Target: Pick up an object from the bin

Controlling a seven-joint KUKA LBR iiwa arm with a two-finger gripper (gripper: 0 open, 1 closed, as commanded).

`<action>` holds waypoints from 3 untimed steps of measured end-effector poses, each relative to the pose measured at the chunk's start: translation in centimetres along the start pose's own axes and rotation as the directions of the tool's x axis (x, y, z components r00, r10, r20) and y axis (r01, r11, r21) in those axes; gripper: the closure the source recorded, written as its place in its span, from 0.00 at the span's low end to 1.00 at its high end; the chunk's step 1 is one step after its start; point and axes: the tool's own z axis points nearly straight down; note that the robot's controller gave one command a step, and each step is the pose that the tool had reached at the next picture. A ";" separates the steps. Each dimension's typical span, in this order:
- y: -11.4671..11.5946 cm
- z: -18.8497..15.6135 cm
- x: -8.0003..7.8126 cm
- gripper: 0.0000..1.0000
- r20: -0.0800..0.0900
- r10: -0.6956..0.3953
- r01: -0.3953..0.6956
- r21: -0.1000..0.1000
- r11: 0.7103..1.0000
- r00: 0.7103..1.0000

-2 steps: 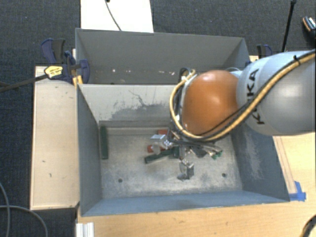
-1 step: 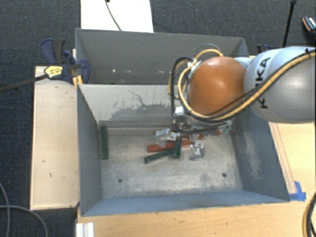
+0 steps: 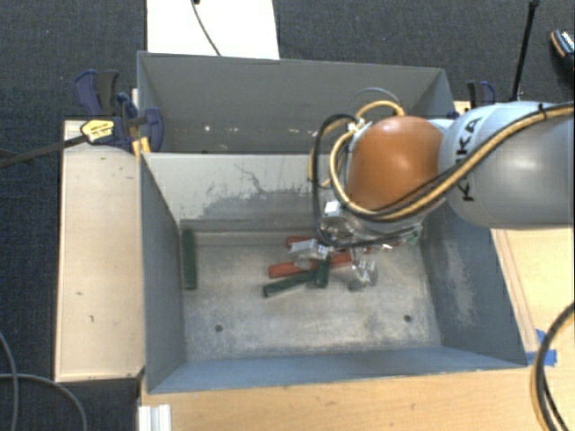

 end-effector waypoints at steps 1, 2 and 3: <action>0.0 -0.7 -0.5 1.00 0.009 0.003 -0.003 0.005 1.000 1.000; 2.2 -13.6 -1.8 1.00 0.005 -0.028 0.028 0.009 1.000 1.000; 4.3 -18.6 3.3 1.00 0.000 -0.247 0.247 0.006 0.969 0.969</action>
Offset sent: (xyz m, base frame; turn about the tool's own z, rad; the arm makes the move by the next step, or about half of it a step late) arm 0.0000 0.0000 0.0000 0.0000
